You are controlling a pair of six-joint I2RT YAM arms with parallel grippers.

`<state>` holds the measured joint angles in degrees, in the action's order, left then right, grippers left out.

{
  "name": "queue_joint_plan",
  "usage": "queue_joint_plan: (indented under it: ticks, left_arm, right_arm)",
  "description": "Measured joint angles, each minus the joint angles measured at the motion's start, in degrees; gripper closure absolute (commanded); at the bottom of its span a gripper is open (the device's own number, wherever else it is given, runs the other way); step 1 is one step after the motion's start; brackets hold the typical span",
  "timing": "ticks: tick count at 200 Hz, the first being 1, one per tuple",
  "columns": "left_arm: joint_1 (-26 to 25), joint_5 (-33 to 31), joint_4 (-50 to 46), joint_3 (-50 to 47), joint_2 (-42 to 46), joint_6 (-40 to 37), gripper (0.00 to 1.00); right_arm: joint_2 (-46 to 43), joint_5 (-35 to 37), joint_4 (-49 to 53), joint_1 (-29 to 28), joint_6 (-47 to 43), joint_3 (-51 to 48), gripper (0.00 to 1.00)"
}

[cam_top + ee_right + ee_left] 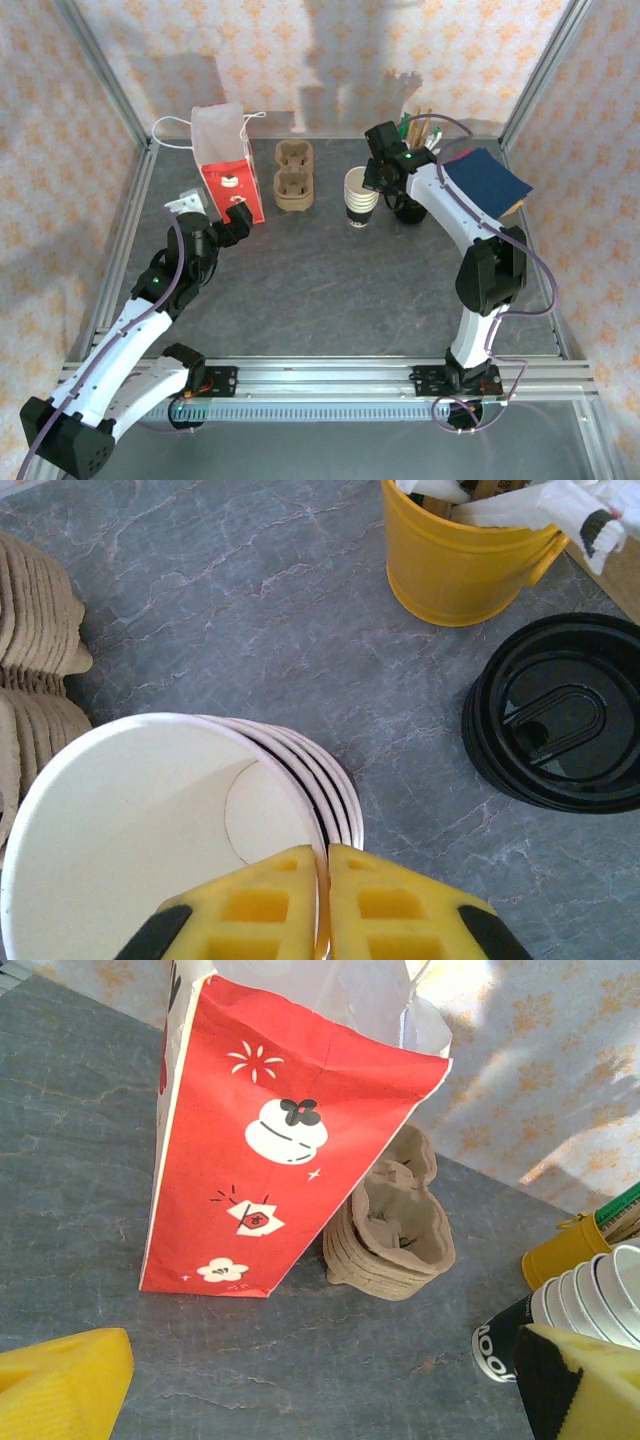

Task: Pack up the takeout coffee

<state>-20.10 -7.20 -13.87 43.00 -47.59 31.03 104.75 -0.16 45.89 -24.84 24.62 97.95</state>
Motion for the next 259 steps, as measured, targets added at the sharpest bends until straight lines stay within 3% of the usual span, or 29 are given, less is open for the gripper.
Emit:
queue_joint_plan:
  ticks: [44,107,151,199,259]
  left_arm:
    - [0.0,0.0,0.0,0.0,0.0,0.0,0.01]
    - [0.0,0.0,0.0,0.02,0.0,0.0,0.01]
    - [0.0,-0.02,0.0,0.02,0.0,0.02,0.01]
    - [0.0,-0.02,0.0,0.02,-0.17,0.02,0.01]
    - [0.0,0.0,0.04,0.02,-0.66,0.52,0.01]
  right_arm:
    - [0.0,0.02,1.7,-0.04,-0.87,2.58,1.0]
    - [-1.6,0.13,6.08,-0.04,-2.62,13.11,1.0]
    - [-9.81,-6.16,6.54,-0.74,-3.74,13.44,1.0]
    - [-20.72,-9.94,1.73,-8.9,-4.09,1.92,1.0]
    - [-23.37,-8.17,-9.6,-19.47,-1.2,-26.34,1.0]
